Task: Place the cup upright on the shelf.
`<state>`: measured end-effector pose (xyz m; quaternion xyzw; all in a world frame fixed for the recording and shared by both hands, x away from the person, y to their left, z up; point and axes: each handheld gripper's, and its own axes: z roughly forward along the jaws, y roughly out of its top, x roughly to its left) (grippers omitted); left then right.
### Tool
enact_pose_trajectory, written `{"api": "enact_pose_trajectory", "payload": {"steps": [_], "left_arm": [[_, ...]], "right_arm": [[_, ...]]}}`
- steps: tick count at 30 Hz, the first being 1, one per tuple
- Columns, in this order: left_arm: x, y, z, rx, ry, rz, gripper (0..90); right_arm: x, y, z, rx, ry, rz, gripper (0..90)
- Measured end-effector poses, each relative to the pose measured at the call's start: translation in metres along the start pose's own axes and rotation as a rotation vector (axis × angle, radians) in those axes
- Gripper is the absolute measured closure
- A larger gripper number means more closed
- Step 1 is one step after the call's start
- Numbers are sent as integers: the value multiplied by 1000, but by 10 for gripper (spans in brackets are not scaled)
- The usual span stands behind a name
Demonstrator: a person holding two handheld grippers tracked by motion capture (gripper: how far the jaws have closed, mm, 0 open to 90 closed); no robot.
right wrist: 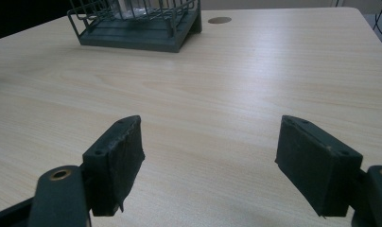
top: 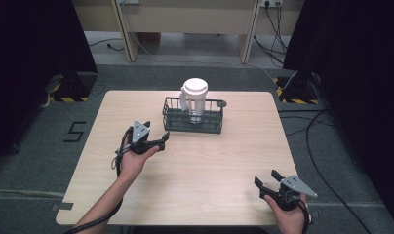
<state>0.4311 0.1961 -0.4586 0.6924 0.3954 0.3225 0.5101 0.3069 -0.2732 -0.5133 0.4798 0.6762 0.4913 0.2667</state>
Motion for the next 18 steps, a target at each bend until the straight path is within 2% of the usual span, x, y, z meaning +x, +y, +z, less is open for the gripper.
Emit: {"api": "enact_pose_trajectory", "payload": {"steps": [18], "left_arm": [[8, -19, -26, 5, 14, -6, 149]], "right_arm": [[0, 0, 0, -1, -2, -1, 242]]}}
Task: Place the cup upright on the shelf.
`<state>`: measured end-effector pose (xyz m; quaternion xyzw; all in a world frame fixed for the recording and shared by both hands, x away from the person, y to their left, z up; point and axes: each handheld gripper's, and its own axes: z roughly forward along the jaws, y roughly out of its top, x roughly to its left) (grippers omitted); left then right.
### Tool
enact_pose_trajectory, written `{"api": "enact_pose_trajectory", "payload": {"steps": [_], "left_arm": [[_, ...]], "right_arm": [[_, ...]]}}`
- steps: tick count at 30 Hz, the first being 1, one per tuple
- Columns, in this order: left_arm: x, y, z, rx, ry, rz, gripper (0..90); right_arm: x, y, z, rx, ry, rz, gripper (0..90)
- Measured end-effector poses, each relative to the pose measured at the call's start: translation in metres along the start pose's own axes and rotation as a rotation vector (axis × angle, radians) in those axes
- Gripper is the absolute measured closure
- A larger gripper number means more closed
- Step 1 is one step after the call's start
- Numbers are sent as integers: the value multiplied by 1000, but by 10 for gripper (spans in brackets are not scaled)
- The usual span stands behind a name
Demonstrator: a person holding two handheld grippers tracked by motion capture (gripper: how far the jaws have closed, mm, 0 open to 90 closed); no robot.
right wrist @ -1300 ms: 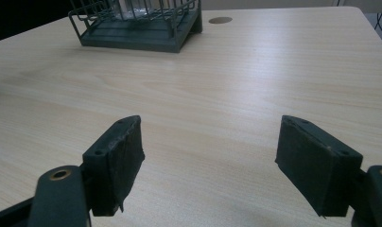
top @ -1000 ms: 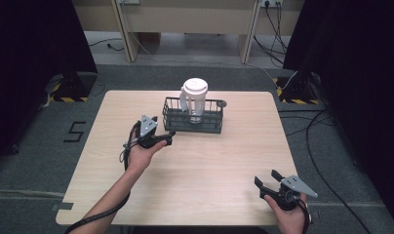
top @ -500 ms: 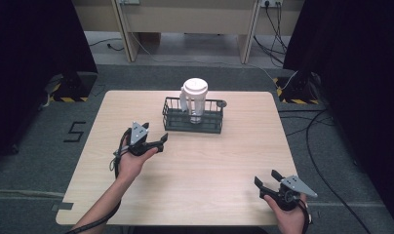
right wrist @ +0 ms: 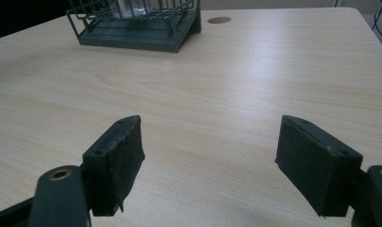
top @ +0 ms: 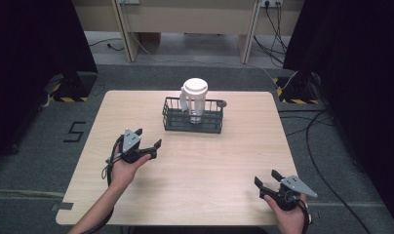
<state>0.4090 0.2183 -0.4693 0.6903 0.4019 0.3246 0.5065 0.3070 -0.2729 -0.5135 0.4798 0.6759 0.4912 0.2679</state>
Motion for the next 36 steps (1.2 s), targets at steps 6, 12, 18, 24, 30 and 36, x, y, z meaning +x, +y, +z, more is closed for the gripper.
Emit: {"api": "enact_pose_trajectory", "payload": {"steps": [6, 12, 18, 24, 30, 36], "left_arm": [[3, -4, -6, 2, 5, -8, 150], [6, -11, -11, 14, 12, -13, 150], [8, -19, -16, 24, 16, -19, 150], [9, -27, -20, 37, 19, -28, 150], [9, -34, -21, 35, 31, -38, 151], [6, -41, -24, 43, 30, -50, 154]], "right_arm": [[0, 0, 0, 1, -2, -1, 242], [0, 0, 0, 1, -2, -1, 242], [0, 0, 0, 1, -3, -1, 243], [1, 0, 0, 3, -4, 5, 242], [1, 0, 0, 3, -5, 3, 242], [0, 0, 0, 5, -1, -2, 242]]}}
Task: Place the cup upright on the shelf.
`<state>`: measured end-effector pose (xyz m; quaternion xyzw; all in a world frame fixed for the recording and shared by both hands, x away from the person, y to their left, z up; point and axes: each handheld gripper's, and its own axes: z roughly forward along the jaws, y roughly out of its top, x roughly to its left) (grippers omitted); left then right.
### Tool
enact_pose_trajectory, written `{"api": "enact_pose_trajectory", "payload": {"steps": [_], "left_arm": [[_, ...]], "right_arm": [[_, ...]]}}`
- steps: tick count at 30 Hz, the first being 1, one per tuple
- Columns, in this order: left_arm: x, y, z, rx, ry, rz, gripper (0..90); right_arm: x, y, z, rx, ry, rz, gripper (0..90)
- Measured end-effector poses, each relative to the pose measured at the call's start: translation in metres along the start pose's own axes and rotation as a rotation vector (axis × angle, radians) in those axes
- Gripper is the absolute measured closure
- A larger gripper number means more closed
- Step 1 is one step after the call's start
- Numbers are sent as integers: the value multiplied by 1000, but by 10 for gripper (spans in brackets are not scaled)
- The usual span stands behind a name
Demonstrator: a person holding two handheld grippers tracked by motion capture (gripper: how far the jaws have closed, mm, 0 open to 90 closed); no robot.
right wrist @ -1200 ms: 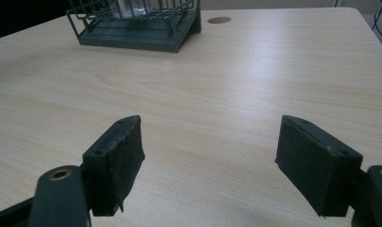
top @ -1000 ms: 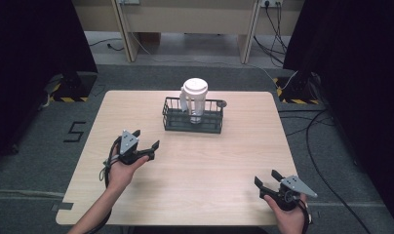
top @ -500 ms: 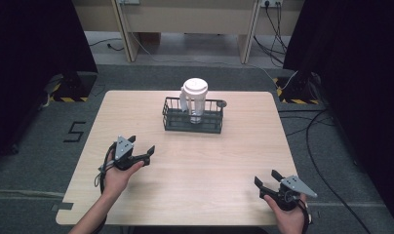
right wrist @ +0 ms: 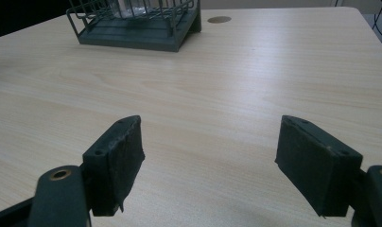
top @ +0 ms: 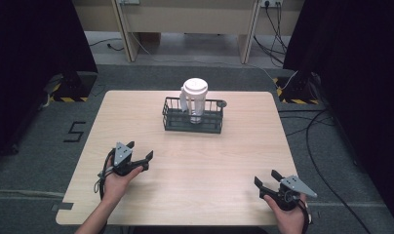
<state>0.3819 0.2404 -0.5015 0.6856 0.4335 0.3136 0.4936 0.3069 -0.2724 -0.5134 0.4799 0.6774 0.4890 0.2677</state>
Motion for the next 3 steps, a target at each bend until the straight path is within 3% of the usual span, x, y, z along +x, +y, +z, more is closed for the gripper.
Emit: {"api": "enact_pose_trajectory", "payload": {"steps": [3], "left_arm": [[1, 0, -1, -3, -1, -11, 154]], "right_arm": [[0, 0, 0, 1, 2, -2, 243]]}}
